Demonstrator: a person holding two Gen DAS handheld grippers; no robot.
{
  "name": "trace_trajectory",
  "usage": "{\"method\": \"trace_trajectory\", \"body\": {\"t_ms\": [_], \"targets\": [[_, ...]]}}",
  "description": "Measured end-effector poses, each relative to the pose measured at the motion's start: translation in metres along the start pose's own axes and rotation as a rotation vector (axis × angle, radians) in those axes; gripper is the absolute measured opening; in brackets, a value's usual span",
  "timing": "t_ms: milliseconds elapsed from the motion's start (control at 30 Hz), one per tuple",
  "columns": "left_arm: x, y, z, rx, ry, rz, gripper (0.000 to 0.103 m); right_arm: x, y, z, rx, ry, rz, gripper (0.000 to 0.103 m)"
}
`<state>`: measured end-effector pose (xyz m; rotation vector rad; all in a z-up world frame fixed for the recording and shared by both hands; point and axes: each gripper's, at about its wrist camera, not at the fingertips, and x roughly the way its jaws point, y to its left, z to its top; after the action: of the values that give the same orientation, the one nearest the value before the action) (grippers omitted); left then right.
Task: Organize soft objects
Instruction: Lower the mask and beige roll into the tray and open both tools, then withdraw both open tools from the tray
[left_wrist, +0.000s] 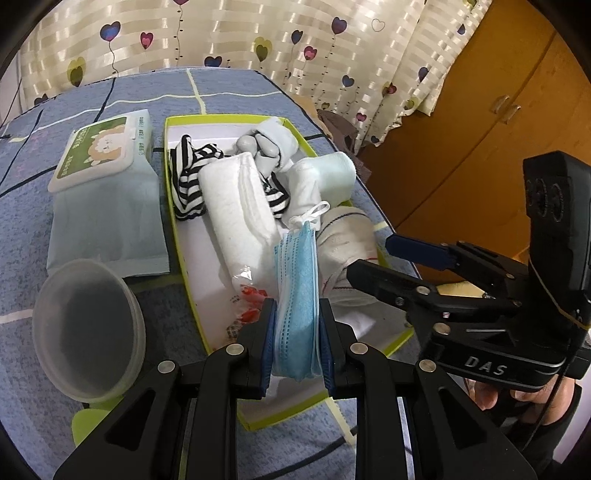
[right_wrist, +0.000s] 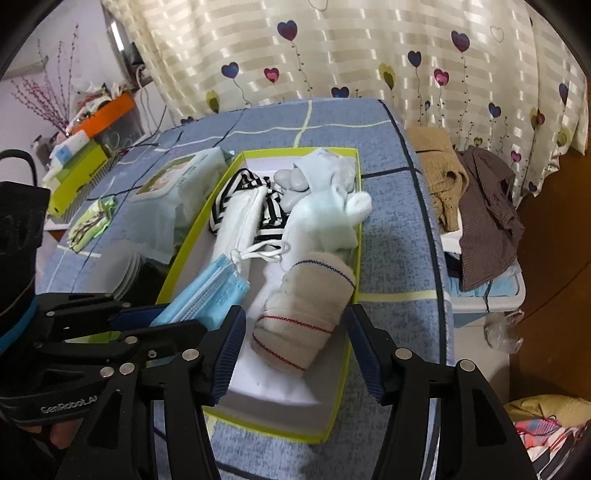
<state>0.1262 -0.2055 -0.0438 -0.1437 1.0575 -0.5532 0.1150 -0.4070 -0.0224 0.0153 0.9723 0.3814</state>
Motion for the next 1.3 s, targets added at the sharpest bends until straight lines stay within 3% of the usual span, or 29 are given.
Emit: {"method": "trace_trajectory", "body": {"t_ms": [267,533,733,767,833,867,967,1100,1300], "targets": [[-0.010,-0.005,0.000,0.017,-0.029,-0.023,0.039,-0.017,-0.001,-0.009,0.041,-0.040,0.014,0.059],[-0.019,-0.004,-0.001,0.015,-0.063,0.000,0.040,-0.032,-0.006,-0.019,0.095,-0.077,-0.013,0.059],[-0.031,0.005,0.001,-0.006,-0.096,0.017,0.040,-0.037,0.014,-0.023,0.048,-0.096,0.013,0.058],[-0.035,0.007,0.002,-0.008,-0.109,0.019,0.040,-0.037,0.019,-0.024,0.032,-0.095,0.018,0.057],[-0.042,0.009,0.002,-0.013,-0.125,0.019,0.040,-0.035,0.027,-0.025,0.005,-0.087,0.030,0.043],[-0.045,0.009,0.002,-0.015,-0.133,0.018,0.040,-0.033,0.032,-0.026,-0.005,-0.078,0.038,0.031],[-0.055,0.011,0.001,-0.015,-0.147,0.016,0.040,-0.025,0.045,-0.028,-0.038,-0.048,0.051,0.019],[-0.067,0.012,-0.003,-0.015,-0.165,0.015,0.040,-0.007,0.059,-0.029,-0.071,0.000,0.057,0.017],[-0.085,0.021,-0.005,-0.020,-0.198,0.018,0.040,0.017,0.050,-0.025,-0.048,0.035,-0.009,0.017]]}}
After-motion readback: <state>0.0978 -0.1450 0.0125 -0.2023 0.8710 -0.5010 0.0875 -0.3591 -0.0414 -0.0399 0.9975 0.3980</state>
